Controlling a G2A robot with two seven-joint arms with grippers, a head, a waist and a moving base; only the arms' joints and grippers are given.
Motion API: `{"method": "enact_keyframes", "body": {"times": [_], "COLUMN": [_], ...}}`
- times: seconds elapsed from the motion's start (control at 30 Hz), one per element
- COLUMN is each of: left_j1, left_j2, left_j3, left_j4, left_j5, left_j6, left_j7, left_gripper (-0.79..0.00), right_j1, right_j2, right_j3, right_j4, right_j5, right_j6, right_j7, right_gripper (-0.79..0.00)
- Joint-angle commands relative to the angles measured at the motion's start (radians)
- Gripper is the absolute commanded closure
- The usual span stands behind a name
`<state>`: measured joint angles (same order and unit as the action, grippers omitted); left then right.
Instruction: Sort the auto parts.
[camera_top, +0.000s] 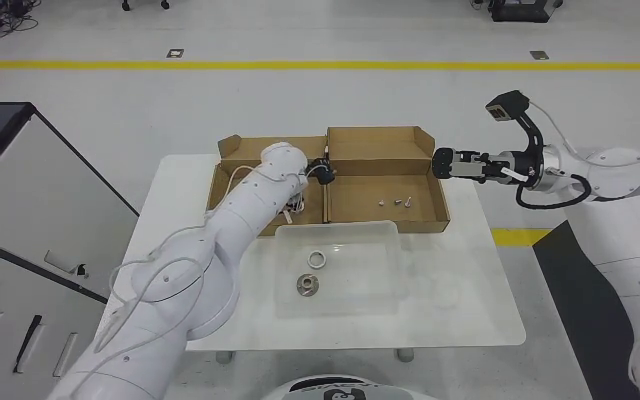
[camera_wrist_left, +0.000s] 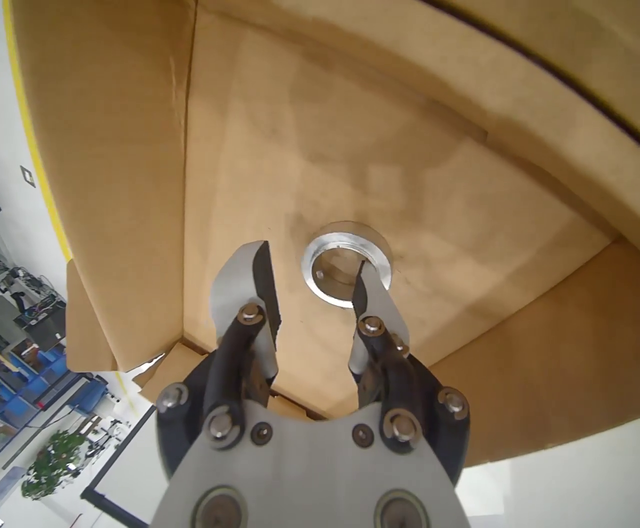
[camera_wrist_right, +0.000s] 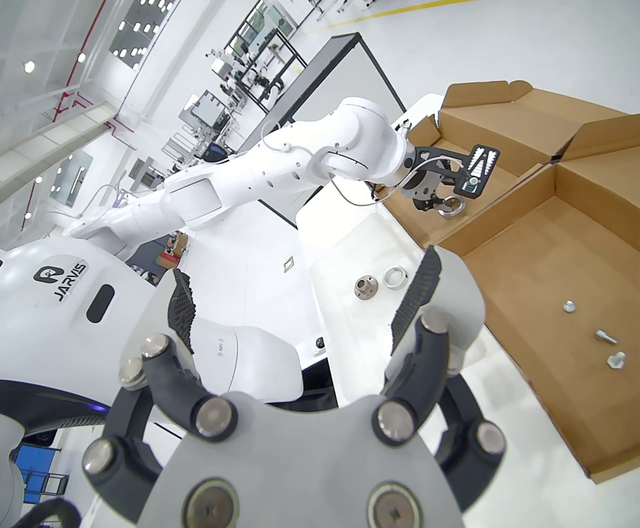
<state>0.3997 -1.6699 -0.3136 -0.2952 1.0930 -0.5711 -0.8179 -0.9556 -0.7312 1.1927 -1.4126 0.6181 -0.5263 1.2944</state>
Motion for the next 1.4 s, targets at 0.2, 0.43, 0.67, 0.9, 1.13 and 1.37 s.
{"method": "enact_keyframes", "body": {"times": [0.2,0.43,0.67,0.9,1.13,1.37], "left_j1": [-0.064,-0.138,-0.173,-0.168,-0.081,0.046], "left_j2": [-0.006,0.009,0.04,0.097,0.199,0.307], "left_j3": [-0.029,-0.064,-0.092,-0.14,-0.234,-0.286], "left_j4": [0.045,0.041,-0.014,-0.158,-0.442,-0.749], "left_j5": [-0.024,-0.059,-0.076,-0.115,-0.199,-0.241], "left_j6": [-0.024,-0.125,-0.215,-0.298,-0.298,-0.184], "left_j7": [0.035,0.052,0.048,0.003,-0.133,-0.247], "left_gripper": [-0.785,-0.785,-0.785,-0.785,-0.785,-0.785], "right_j1": [0.0,0.0,0.0,0.0,0.0,0.0], "right_j2": [0.0,0.0,0.0,0.0,0.0,0.0], "right_j3": [0.0,0.0,0.0,0.0,0.0,0.0], "right_j4": [0.0,0.0,0.0,0.0,0.0,0.0], "right_j5": [0.0,0.0,0.0,0.0,0.0,0.0], "right_j6": [0.0,0.0,0.0,0.0,0.0,0.0], "right_j7": [0.0,0.0,0.0,0.0,0.0,0.0], "right_gripper": [-0.785,-0.785,-0.785,-0.785,-0.785,-0.785]}}
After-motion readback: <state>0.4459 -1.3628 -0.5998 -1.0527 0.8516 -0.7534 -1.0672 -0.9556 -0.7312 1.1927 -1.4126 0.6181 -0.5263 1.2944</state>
